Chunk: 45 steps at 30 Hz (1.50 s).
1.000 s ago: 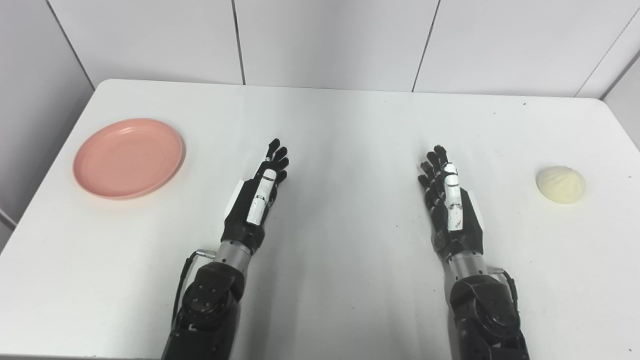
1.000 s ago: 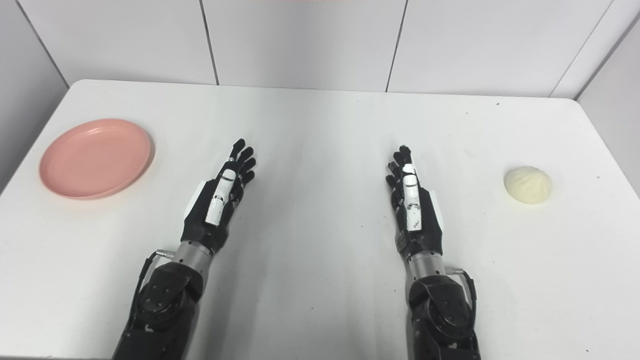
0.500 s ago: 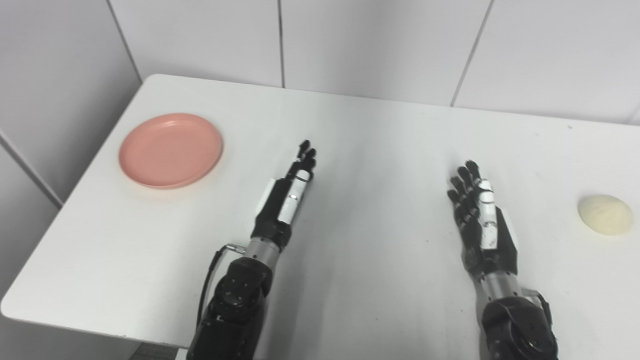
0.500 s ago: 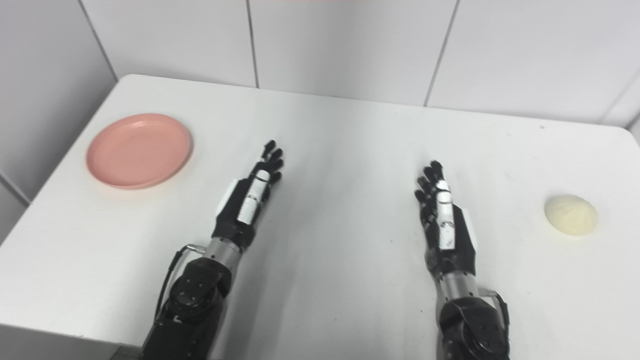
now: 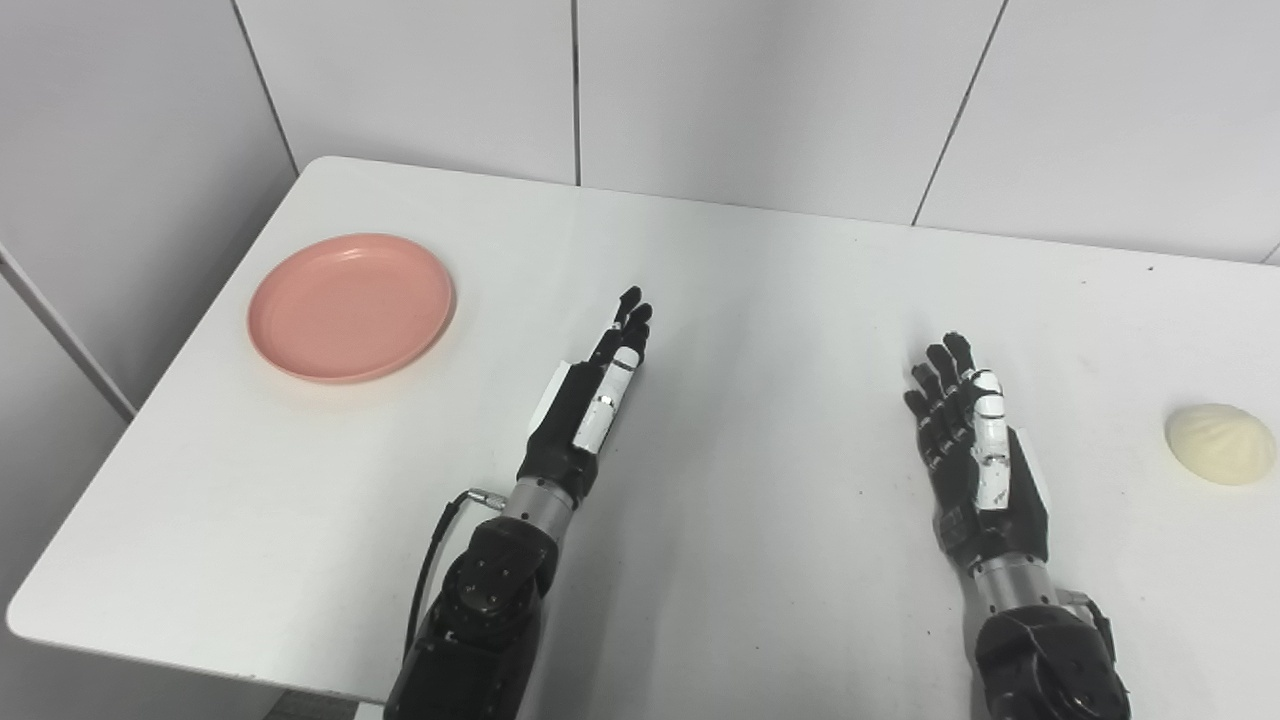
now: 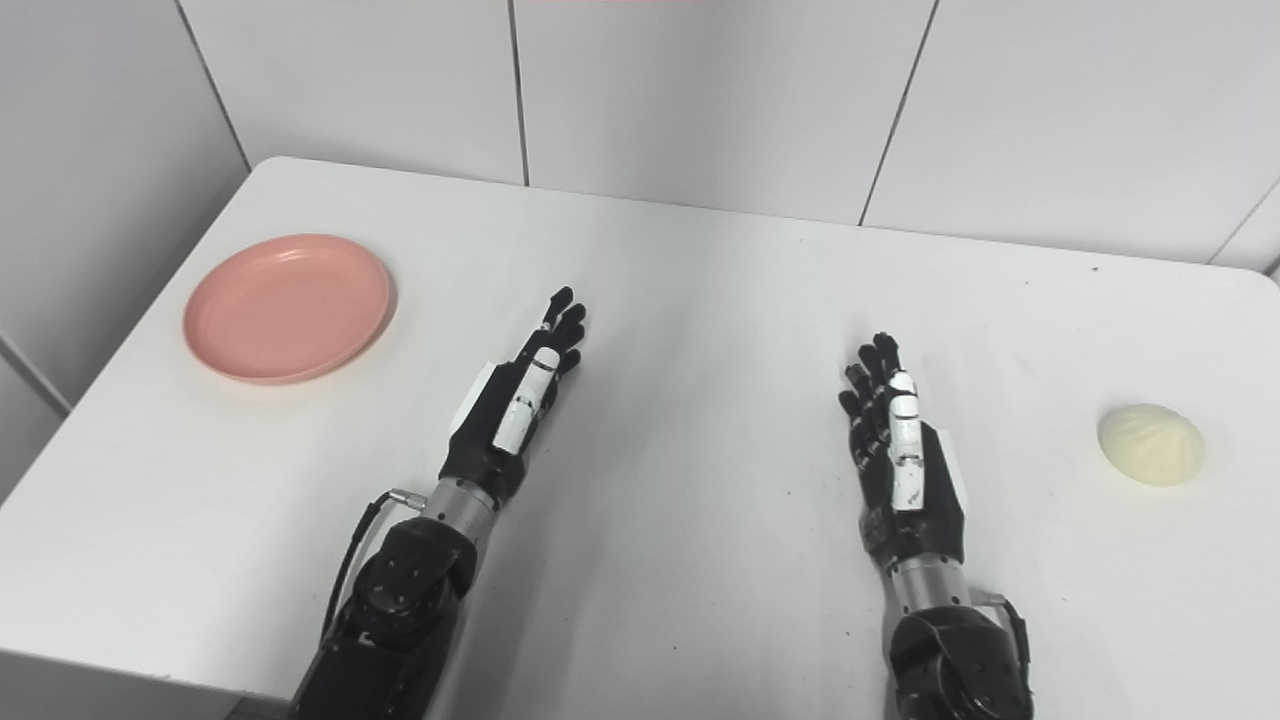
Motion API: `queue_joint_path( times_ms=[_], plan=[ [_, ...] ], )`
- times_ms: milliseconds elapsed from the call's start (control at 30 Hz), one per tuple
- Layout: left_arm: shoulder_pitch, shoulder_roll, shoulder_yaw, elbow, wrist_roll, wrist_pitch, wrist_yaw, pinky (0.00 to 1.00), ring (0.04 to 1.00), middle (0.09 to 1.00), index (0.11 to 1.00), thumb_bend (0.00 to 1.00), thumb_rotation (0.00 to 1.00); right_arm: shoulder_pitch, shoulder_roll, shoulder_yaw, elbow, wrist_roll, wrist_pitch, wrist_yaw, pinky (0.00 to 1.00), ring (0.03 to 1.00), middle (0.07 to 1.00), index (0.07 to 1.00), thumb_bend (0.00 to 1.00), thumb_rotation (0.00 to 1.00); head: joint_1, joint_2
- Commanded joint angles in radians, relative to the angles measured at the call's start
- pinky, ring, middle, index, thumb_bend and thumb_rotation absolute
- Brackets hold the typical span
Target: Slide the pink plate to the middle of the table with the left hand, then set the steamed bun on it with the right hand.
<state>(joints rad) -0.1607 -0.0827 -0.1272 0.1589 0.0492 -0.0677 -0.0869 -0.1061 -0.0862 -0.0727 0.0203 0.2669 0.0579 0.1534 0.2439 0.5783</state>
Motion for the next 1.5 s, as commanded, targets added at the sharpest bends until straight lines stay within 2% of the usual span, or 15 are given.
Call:
queue_joint_path(
  times_ms=[0, 500, 1000, 1467],
  plan=[
    [0.073, -0.01, -0.003, 0.091, 0.001, -0.019, 0.016, 1.0, 0.995, 1.0, 1.0, 0.35, 1.0, 0.025, -0.007, -0.009, 0.024, 0.009, 0.019, 0.002, 1.0, 1.0, 1.0, 1.0, 0.17, 1.0, 0.003, 0.0],
    [0.023, -0.016, -0.002, -0.067, -0.009, 0.012, 0.024, 1.0, 1.0, 1.0, 1.0, 0.37, 1.0, 0.021, -0.015, -0.017, 0.037, 0.013, 0.009, 0.011, 1.0, 1.0, 1.0, 1.0, 0.15, 1.0, 0.027, -0.013],
    [-0.08, -0.028, 0.016, -0.299, 0.017, 0.053, 0.057, 0.98, 0.98, 0.989, 1.0, 0.54, 1.0, 0.015, -0.043, -0.023, 0.055, 0.035, 0.003, 0.044, 1.0, 1.0, 1.0, 1.0, 0.15, 1.0, 0.068, -0.027],
    [-0.12, -0.006, 0.134, -0.442, -0.019, 0.105, 0.106, 1.0, 0.971, 0.985, 1.0, 0.51, 1.0, 0.008, -0.055, -0.037, 0.063, 0.051, 0.014, 0.058, 1.0, 1.0, 1.0, 1.0, 0.14, 1.0, 0.126, -0.038]
  ],
)
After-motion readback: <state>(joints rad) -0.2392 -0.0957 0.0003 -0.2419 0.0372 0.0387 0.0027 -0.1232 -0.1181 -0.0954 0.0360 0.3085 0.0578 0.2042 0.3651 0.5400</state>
